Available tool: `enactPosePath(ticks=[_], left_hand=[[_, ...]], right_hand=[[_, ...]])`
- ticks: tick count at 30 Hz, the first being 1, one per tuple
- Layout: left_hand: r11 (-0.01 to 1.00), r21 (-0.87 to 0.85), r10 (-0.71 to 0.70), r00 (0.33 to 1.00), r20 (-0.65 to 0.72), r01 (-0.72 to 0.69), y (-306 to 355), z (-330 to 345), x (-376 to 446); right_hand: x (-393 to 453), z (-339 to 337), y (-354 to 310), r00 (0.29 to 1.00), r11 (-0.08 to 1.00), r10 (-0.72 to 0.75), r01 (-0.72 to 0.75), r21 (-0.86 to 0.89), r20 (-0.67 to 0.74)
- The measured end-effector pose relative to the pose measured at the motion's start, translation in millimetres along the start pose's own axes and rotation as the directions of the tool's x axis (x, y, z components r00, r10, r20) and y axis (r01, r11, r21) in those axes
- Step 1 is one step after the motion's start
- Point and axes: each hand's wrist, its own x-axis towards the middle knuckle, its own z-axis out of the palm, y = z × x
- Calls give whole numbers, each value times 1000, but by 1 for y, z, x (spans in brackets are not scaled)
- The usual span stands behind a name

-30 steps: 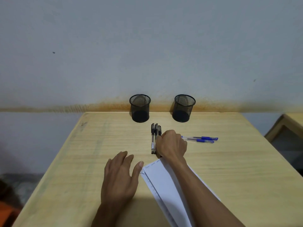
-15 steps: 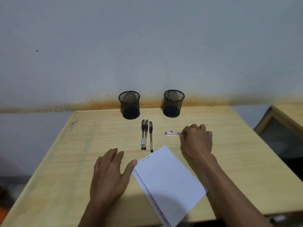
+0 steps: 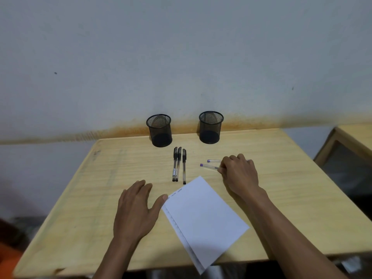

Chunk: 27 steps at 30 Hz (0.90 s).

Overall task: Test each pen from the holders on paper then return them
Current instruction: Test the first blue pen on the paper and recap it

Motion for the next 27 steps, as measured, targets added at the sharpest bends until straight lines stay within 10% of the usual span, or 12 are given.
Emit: enactPosePath(ticks=[6,11,18,27], left_hand=[[1000,-8,-5,1000,4,5,3,-3,-2],[990,-142,-21,1000,-22,18,13,-13,-5],[922,-341,133,978,-159,-181,65,-37,-30],[859,-359,289,924,-252,-366,74,-45,-35]], right_hand=[[-20,-12,-15,1000,925,28,-26,380,-1],[-44,-39,-45,981,469,192,-119,875,31],[-87,-63,-73,962,43,176,-219,975,208],[-101,-61,-85,984,104,49,-177,979,173]])
